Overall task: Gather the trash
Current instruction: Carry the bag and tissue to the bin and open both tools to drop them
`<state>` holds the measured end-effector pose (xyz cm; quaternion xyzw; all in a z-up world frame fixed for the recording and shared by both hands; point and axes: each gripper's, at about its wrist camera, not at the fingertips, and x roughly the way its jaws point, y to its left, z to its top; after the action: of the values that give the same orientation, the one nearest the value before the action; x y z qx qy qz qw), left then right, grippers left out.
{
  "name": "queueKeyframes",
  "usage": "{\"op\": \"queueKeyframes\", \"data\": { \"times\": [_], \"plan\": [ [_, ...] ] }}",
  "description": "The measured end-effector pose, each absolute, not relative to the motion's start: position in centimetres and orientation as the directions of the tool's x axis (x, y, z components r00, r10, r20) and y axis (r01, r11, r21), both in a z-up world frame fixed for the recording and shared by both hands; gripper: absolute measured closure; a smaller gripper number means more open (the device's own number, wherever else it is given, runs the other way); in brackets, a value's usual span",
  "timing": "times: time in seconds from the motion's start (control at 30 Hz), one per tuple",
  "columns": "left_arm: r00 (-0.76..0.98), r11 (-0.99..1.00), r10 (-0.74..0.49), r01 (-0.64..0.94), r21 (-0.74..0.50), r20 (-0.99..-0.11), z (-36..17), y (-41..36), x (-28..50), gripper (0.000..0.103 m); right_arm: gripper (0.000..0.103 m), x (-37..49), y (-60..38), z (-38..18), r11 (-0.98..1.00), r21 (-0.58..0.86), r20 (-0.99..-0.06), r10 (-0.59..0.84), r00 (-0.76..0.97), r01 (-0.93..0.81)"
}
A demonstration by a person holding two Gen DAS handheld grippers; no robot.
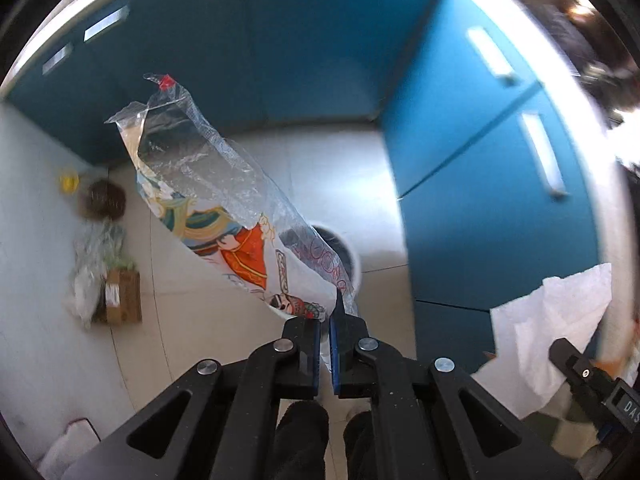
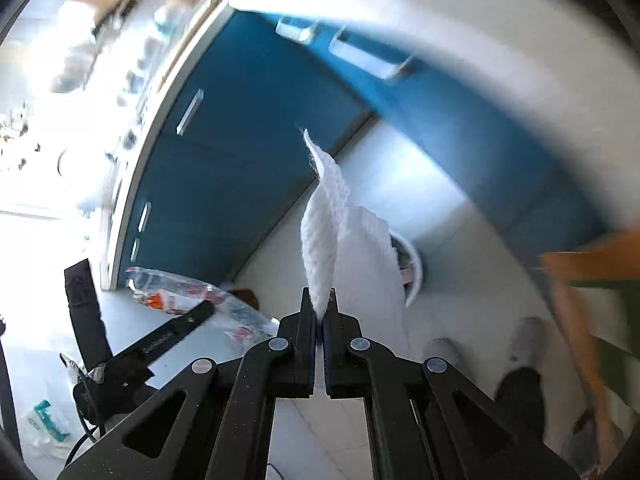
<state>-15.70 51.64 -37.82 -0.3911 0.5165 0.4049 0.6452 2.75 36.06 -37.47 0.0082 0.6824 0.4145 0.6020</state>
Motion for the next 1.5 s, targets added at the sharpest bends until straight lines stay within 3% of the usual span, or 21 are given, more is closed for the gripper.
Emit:
{"op": "queueKeyframes", "data": {
  "times": [0.33,0.5,0.8,0.83,0.9,0.93,0.97,1.03,1.07,1.1,1.27,1.33,1.5],
  "plan": [
    [0.206,0.229,-0.033,-0.951,-0.208,-0.978,-61.9,58.5,-18.6,0.102,0.1,0.2,43.9,-63.9,0.669,0.587,-0.81,0.495,-0.314,-0.456],
    [0.193,0.223,-0.062,-0.954,-0.202,-0.979,-71.8,59.6,-17.8,0.102,0.1,-0.1,43.7,-75.9,0.696,0.55,-0.835,0.457,-0.305,-0.462],
    [0.229,0.214,-0.166,-0.941,-0.262,-0.959,-79.8,59.4,-16.5,0.099,0.098,-1.0,45.6,-84.8,0.661,0.504,-0.863,0.364,-0.351,-0.556],
    [0.233,0.216,-0.18,-0.938,-0.27,-0.956,-79.8,59.1,-16.5,0.099,0.096,-1.1,46.1,-85.1,0.662,0.487,-0.872,0.336,-0.356,-0.569],
    [0.201,0.241,-0.17,-0.941,-0.238,-0.965,-79.1,58.7,-16.8,0.096,0.079,-1.5,46.2,-85.7,0.66,0.466,-0.882,0.293,-0.369,-0.589],
    [0.197,0.251,-0.164,-0.939,-0.234,-0.967,-78.7,58.6,-16.8,0.094,0.058,-1.5,46.2,-85.7,0.658,0.447,-0.892,0.276,-0.358,-0.606],
    [0.184,0.253,-0.146,-0.943,-0.217,-0.972,-77.9,58.4,-17.3,0.088,0.046,-1.4,46.3,-85.8,0.653,0.434,-0.899,0.269,-0.345,-0.621],
    [0.167,0.256,-0.117,-0.947,-0.192,-0.979,-76.9,58.3,-17.9,0.045,0.045,-1.3,46.4,-85.4,0.643,0.411,-0.911,0.253,-0.327,-0.647],
    [0.164,0.254,-0.099,-0.949,-0.184,-0.981,-76.2,58.2,-18.5,0.006,0.04,-1.3,46.3,-85.1,0.64,0.393,-0.919,0.238,-0.316,-0.66],
    [0.162,0.262,-0.098,-0.947,-0.183,-0.982,-75.8,58.1,-18.9,0.0,0.036,-1.5,46.4,-84.5,0.638,0.378,-0.925,0.228,-0.304,-0.671],
    [0.073,0.319,0.019,-0.945,-0.063,-0.997,-73.2,57.0,-20.4,0.0,0.006,-1.9,47.0,-82.2,0.567,0.234,-0.972,0.154,-0.178,-0.79],
    [0.038,0.346,0.083,-0.938,-0.007,-0.996,-72.3,56.4,-20.7,0.0,0.0,-3.6,46.3,-81.1,0.537,0.176,-0.983,0.134,-0.122,-0.825],
    [-0.027,0.388,0.195,-0.916,0.103,-0.98,-70.8,54.8,-21.1,0.0,0.0,-4.5,46.5,-79.4,0.495,0.103,-0.99,0.134,-0.041,-0.863]
  ]
}}
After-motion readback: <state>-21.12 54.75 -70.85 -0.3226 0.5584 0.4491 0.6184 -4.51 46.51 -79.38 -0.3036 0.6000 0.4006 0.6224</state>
